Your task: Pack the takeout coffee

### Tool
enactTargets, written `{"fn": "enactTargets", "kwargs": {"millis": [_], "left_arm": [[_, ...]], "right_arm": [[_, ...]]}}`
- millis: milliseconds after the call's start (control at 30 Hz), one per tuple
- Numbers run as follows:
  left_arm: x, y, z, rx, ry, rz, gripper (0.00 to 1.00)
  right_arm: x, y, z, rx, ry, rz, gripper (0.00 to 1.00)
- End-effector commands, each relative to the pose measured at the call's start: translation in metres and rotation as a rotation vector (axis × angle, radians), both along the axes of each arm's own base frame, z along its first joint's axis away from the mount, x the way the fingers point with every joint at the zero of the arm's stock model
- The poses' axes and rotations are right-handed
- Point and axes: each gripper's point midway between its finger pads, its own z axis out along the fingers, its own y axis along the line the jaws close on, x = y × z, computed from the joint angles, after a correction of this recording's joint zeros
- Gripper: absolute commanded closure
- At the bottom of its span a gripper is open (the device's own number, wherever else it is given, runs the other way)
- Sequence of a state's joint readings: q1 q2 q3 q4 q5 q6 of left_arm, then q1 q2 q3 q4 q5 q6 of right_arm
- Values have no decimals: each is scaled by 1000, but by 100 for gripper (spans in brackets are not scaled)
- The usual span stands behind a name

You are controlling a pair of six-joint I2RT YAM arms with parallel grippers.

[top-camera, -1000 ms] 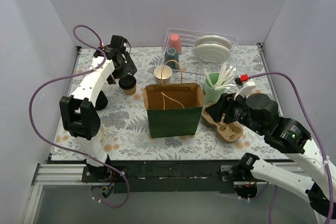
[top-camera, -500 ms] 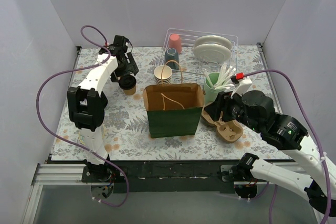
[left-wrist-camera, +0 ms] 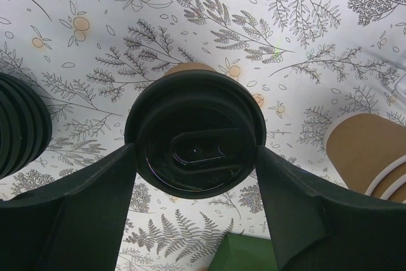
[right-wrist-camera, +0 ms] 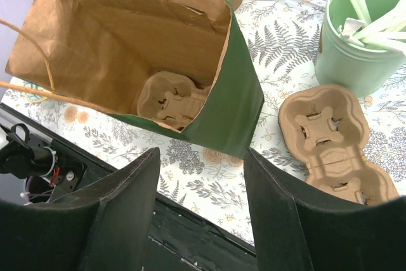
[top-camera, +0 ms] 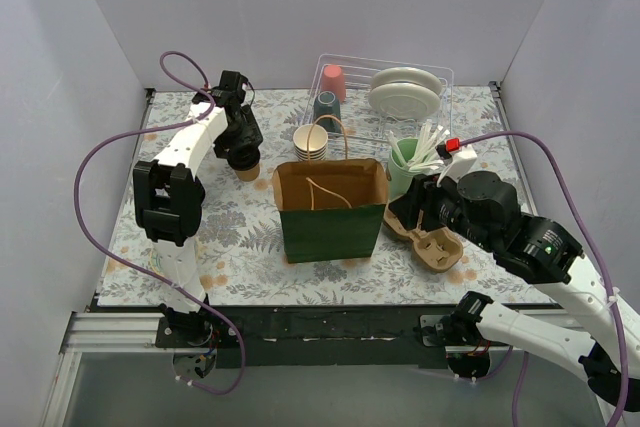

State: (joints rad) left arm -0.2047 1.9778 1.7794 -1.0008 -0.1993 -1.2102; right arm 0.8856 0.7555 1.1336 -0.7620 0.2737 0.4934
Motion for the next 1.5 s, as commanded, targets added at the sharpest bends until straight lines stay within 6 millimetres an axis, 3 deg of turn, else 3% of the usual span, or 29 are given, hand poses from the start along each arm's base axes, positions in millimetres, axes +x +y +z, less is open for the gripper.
{"fn": "enactTargets", "kwargs": {"millis": [0, 267, 533, 600, 700, 800, 1000, 1100, 1267, 1300, 1467], "left_arm": [[7, 5, 10, 22, -31, -13, 35], [4, 3, 13, 12, -24, -22, 42], [3, 2, 38, -2, -54, -8, 58], [1, 1, 46, -15, -66, -10, 69], [-3, -7, 66, -69, -98, -19, 93], [-9, -16, 95, -134, -141, -31, 100], [-17, -31, 167, -244, -282, -80, 100], [-27, -52, 204, -357, -356, -179, 100], [-51, -71, 255, -472, -468, -291, 100], [-58, -71, 277, -483, -538, -325, 100], [-89, -86, 334, -541, -713, -520, 100]], "right_arm": [[7, -2, 20, 24, -57, -25, 37], [9, -6, 18, 10, -46, -50, 37], [9, -16, 19, -7, -17, -105, 38], [11, -17, 22, -13, -10, -125, 38], [11, -18, 17, -44, 20, -136, 38], [10, -10, 20, -34, 36, -101, 37], [12, 7, 28, -12, 35, -53, 37], [15, 11, 23, -25, 42, -43, 37], [19, 18, 19, -35, 61, -42, 37], [21, 20, 19, -34, 65, -46, 37], [35, 8, 22, -82, 61, -156, 39]]}}
